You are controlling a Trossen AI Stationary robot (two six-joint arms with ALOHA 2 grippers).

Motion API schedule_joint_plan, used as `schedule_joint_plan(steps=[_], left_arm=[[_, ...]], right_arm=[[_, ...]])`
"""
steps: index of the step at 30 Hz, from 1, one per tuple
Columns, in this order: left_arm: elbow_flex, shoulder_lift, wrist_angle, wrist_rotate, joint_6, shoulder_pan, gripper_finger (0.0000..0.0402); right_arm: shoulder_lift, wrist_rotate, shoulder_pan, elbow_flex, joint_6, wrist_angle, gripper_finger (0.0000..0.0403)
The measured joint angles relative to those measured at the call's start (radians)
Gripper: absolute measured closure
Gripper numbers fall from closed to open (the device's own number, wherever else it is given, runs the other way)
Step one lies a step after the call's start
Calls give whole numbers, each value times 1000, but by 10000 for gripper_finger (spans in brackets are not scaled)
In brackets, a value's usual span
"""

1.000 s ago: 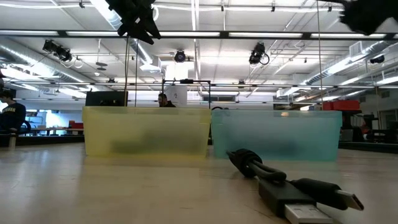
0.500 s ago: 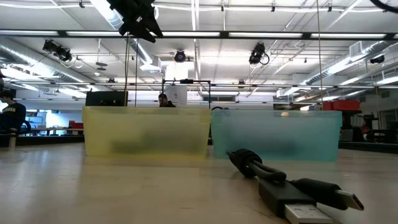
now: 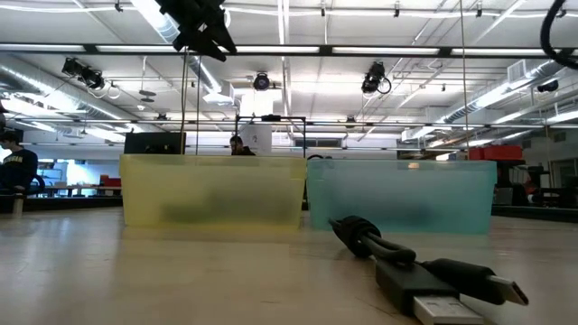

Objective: Pick & Place USB Port
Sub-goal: Put the black charger cable into the green bin

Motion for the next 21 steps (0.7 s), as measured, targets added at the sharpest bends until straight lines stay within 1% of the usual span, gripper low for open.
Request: schedule_joint_plan(steps=[4,10,18,21], left_arm=[[0,0,18,0,0,0,181],[0,0,33,0,0,0,181],[0,0,41,0,0,0,181],[0,0,45,0,-2,0,181]], right_arm=[[0,-23,1,-41,0,29,227],[9,-16,0,-100,-2,160,227],[25,-16,0,-126,-3,165,227],[25,-16,0,-146,-3,194,228]])
